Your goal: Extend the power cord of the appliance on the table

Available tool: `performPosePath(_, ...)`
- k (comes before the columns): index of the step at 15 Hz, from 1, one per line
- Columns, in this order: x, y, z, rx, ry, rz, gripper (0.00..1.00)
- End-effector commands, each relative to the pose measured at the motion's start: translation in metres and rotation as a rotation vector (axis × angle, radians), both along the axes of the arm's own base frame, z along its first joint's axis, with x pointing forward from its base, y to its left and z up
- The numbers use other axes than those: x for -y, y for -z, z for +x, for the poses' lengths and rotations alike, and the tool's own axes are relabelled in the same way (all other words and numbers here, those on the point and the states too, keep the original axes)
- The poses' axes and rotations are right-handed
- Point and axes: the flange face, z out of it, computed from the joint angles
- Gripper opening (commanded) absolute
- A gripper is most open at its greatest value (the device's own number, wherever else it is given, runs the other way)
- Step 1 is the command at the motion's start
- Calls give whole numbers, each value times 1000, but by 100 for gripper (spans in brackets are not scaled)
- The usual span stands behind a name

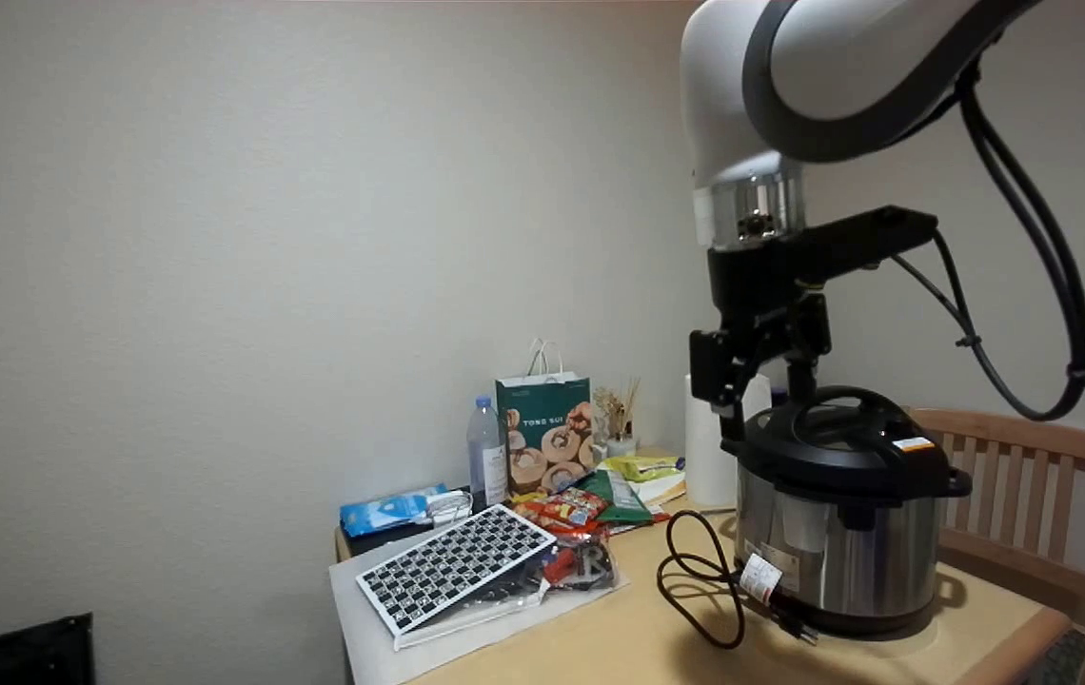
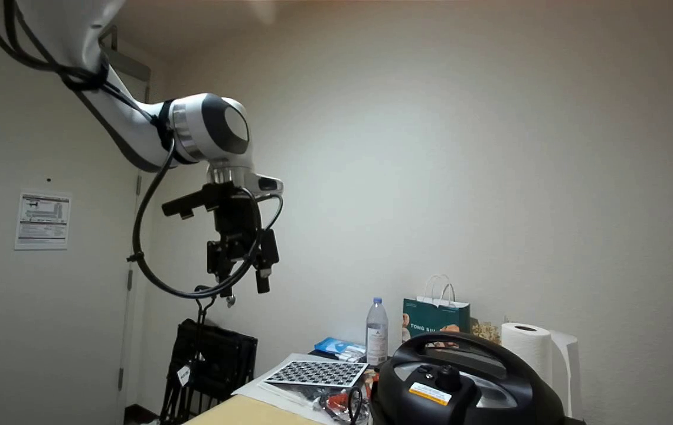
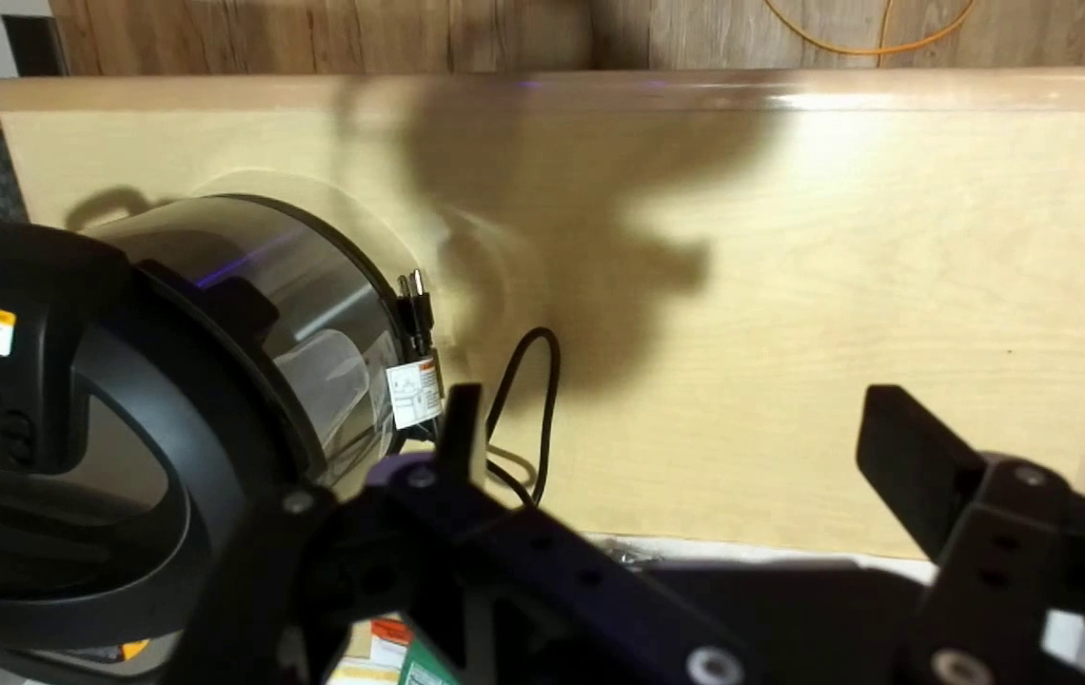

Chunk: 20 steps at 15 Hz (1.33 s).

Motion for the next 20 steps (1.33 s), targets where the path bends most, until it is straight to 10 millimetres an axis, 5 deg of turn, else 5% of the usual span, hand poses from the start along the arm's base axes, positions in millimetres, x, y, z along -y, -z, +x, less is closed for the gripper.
performPosePath(1,-3,10,4,-14,6,-3,100)
performPosePath(7,-5,19,14,-28,25,-8,100)
performPosePath(11,23,29,51,-53,80,-22,100)
performPosePath(16,64,16,109,-45,112,-137,100)
performPosePath(17,57,17,88,-30,77,-94,100)
performPosePath(20,61,20,97,-37,84,-94,100)
